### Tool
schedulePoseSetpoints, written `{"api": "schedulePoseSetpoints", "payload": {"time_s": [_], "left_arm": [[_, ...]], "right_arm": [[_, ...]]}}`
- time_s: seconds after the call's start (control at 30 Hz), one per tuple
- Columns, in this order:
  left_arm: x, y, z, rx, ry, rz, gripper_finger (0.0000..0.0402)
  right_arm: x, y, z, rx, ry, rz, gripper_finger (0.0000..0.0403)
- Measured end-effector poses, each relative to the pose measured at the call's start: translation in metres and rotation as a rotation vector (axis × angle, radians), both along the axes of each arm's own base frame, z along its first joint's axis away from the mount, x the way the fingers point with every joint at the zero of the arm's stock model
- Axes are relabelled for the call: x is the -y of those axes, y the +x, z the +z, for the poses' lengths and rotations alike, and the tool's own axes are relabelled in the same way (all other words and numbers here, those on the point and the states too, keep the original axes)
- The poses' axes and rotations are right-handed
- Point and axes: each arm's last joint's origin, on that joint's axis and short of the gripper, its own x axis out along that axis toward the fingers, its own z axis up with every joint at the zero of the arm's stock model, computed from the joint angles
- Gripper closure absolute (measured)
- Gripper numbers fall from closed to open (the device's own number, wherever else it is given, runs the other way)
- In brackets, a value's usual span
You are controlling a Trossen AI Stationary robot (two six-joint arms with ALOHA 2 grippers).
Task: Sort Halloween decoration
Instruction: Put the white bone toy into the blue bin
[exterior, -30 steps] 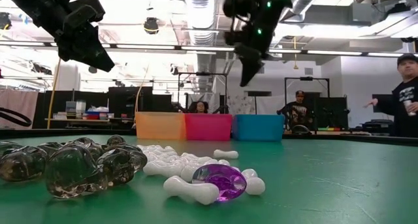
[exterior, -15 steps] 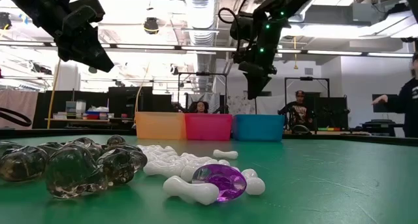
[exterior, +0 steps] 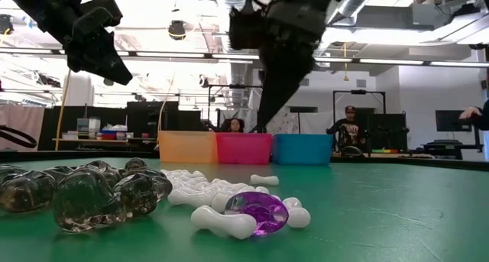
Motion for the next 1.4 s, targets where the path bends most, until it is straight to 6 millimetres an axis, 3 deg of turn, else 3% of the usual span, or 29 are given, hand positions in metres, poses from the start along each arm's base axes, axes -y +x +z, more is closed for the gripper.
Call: {"api": "schedulePoseSetpoints", "payload": {"time_s": [0.13,0.3,0.43,0.63,0.93,1.07,1.27,1.4], "left_arm": [[0.0,0.0,0.0,0.001,-0.001,-0.002,0.0258],[0.0,0.0,0.0,0.002,-0.002,0.0,0.0258],[0.0,0.0,0.0,0.011,-0.011,0.006,0.0258],[0.0,0.0,0.0,0.014,-0.018,0.009,0.0258],[0.0,0.0,0.0,0.013,-0.017,0.01,0.0258],[0.0,0.0,0.0,0.01,-0.014,0.009,0.0258],[0.0,0.0,0.0,0.005,-0.01,0.004,0.0258],[0.0,0.0,0.0,0.005,-0.01,0.004,0.0258]], "right_arm": [[-0.053,0.005,-0.024,0.008,0.024,0.039,0.0227],[-0.08,0.009,-0.048,0.0,0.065,0.007,0.0227],[-0.078,0.013,-0.065,-0.036,0.053,-0.045,0.0227],[-0.077,0.016,-0.075,-0.057,0.05,-0.076,0.024],[-0.076,0.014,-0.074,-0.054,0.022,-0.081,0.0378],[-0.078,0.014,-0.073,-0.052,0.017,-0.075,0.0383],[-0.073,0.014,-0.057,-0.053,-0.025,-0.048,0.0387],[-0.053,0.012,-0.032,-0.033,-0.054,-0.046,0.0387]]}}
